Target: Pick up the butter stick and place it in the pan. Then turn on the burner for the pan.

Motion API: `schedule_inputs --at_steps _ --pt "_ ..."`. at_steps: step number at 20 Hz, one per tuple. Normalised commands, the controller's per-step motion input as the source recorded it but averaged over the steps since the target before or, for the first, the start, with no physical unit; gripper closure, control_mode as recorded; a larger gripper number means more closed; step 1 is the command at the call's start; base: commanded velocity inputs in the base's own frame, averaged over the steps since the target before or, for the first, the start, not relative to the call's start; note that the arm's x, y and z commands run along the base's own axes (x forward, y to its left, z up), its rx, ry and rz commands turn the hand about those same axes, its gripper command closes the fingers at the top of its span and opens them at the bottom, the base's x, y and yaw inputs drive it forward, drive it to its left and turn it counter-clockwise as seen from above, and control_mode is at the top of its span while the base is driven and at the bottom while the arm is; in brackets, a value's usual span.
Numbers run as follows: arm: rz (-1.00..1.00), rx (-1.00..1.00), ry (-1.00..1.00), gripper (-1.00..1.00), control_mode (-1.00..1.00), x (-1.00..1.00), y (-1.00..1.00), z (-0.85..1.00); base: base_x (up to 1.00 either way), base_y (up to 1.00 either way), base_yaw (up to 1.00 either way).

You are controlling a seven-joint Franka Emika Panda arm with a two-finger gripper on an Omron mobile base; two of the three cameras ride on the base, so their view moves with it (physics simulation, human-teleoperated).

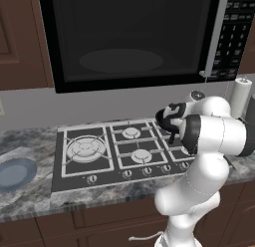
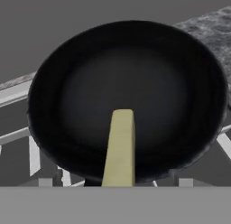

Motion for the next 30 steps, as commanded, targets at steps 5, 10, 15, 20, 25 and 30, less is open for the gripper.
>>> schedule_inputs --at_steps 5,10,15,20,25,30 --pt "0.0 0.0 0.0 -1.0 -1.0 0.0 0.0 0.0 0.0 0.0 0.0" --pt "0.0 0.0 0.0 -1.0 -1.0 -0.09 0.0 0.0 0.0 0.0 0.0" --pt "0.0 0.0 -0.05 -1.0 -1.0 -0.53 -0.02 0.0 0.0 0.0 0.0" --pt "0.0 0.0 -0.07 -1.0 -1.0 -0.78 -0.02 0.0 0.0 0.0 0.0" --pt "0.0 0.0 -0.02 -1.0 -1.0 -0.8 -0.03 0.1 0.0 0.0 0.0" --pt "0.0 0.0 0.03 -1.0 -1.0 -0.73 0.01 0.05 0.0 0.0 0.0"
